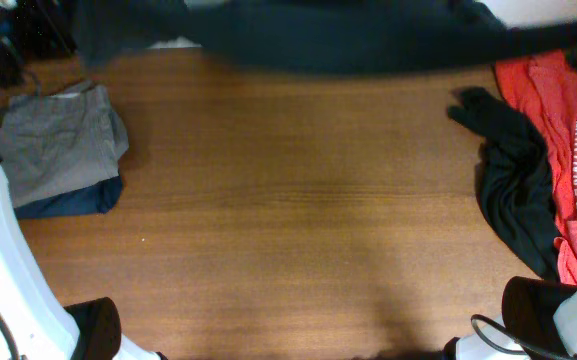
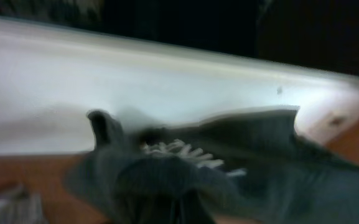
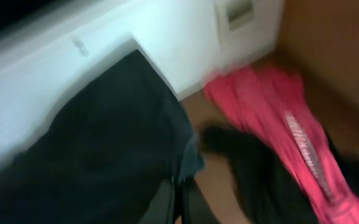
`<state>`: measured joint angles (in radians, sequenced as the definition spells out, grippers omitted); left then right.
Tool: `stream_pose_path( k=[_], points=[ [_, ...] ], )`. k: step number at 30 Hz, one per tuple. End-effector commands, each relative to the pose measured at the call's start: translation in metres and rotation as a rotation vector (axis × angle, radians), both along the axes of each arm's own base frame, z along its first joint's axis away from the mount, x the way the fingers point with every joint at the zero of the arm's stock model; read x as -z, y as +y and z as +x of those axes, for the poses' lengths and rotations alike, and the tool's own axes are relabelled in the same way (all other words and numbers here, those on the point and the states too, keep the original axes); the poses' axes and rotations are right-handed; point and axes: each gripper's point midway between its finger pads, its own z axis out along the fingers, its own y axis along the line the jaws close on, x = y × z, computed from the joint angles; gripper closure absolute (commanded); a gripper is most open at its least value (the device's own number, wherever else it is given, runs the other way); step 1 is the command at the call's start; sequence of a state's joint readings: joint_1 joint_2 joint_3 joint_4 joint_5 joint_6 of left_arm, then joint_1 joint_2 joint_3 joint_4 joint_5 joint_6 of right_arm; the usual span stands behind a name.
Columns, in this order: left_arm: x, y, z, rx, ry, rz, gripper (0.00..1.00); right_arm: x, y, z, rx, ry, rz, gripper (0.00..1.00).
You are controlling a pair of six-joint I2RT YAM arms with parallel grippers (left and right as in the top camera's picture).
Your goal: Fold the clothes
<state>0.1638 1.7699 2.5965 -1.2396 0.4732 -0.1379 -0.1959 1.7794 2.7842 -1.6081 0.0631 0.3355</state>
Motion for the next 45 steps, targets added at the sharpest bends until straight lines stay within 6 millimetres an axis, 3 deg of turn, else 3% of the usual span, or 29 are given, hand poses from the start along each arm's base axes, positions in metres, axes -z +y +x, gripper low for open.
stream_pose_path(
  k=[1, 8, 10, 16, 23, 26, 33, 37, 45],
  points=[
    [0.119, -0.010, 0.019, 0.068, 0.386, 0.058, 1.00, 0.089, -0.007, 0.024, -0.044, 0.333, 0.007, 0.97],
    [0.257, -0.031, 0.004, 0.208, 0.824, 0.075, 1.00, 0.180, -0.006, 0.019, -0.092, 0.647, 0.047, 0.96],
    [0.304, -0.030, -0.013, 0.222, 0.977, 0.062, 1.00, 0.217, -0.005, 0.012, -0.096, 0.762, 0.072, 0.96],
    [0.369, -0.021, -0.062, 0.207, 1.241, 0.092, 1.00, 0.289, 0.001, -0.021, -0.106, 1.006, 0.133, 0.96],
    [0.401, -0.013, -0.104, 0.188, 1.412, 0.121, 1.00, 0.328, 0.005, -0.060, -0.105, 1.188, 0.162, 0.96],
    [0.410, 0.003, -0.115, 0.095, 1.454, 0.144, 1.00, 0.341, 0.003, -0.074, -0.091, 1.224, 0.183, 0.96],
    [0.408, 0.020, -0.134, -0.009, 1.414, 0.077, 1.00, 0.359, -0.001, -0.108, -0.042, 1.219, 0.262, 0.96],
    [0.406, 0.025, -0.154, -0.078, 1.378, 0.045, 1.00, 0.359, -0.002, -0.127, -0.011, 1.181, 0.277, 0.96],
    [0.392, 0.041, -0.193, -0.200, 1.290, -0.023, 1.00, 0.330, 0.003, -0.147, 0.005, 1.073, 0.246, 0.96]
  ],
)
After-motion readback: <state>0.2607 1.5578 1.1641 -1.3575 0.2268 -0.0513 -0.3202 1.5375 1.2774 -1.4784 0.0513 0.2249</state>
